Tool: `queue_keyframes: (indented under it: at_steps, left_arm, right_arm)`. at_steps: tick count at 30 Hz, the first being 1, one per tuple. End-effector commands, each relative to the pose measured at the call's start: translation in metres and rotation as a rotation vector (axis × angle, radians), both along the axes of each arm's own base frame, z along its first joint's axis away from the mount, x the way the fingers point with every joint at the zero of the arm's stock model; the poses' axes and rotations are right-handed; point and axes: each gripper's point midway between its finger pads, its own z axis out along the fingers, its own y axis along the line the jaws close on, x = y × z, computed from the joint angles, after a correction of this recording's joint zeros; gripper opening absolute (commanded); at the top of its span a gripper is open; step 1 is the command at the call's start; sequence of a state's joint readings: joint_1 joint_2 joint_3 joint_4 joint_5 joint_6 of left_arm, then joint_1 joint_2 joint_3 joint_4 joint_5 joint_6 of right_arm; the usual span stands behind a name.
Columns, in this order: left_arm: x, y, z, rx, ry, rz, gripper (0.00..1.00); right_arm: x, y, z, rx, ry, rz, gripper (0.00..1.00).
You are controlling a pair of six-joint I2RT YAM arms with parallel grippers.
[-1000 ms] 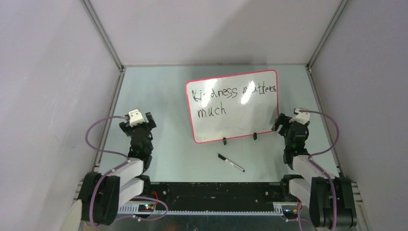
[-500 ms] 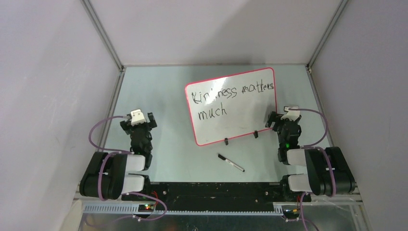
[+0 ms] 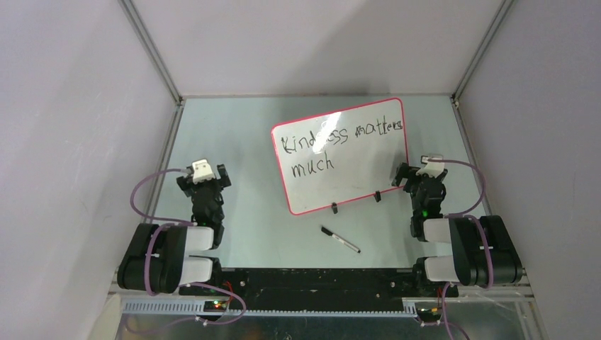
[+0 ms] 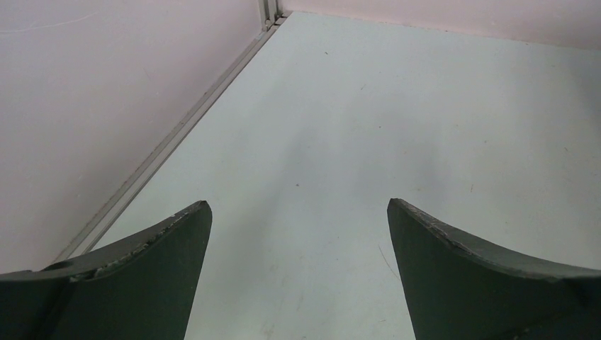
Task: Write a sentence on the whiteboard
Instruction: Reset both arms
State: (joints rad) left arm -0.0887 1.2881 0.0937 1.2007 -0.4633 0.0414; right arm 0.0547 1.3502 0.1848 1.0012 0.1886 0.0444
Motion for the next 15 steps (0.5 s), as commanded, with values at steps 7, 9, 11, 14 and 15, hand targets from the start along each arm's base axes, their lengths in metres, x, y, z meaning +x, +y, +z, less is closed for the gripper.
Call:
queue_keyframes:
  at_steps: [7,9,11,14,15]
  left_arm:
    - [0.0175,0.0015,0.0176,-0.028,-0.026,-0.032,0.99]
    - [0.02,0.0019,0.0158,-0.03,-0.01,-0.046,0.99]
    - [0.0212,0.0018,0.0151,-0.031,-0.003,-0.057,0.99]
    - [0.0211,0.002,0.0147,-0.031,-0.002,-0.057,0.99]
    - [0.0209,0.002,0.0146,-0.031,-0.002,-0.057,0.99]
  right_arm:
    - [0.0151,-0.0009,0.0175,0.03,-0.042,0.033,0.99]
    - [0.0152,-0.0009,0.0176,0.029,-0.042,0.034,0.99]
    - [0.0153,-0.0008,0.0175,0.03,-0.042,0.034,0.99]
    - [0.0152,-0.0008,0.017,0.03,-0.04,0.034,0.99]
    - [0.0154,-0.0008,0.0176,0.03,-0.042,0.033,0.99]
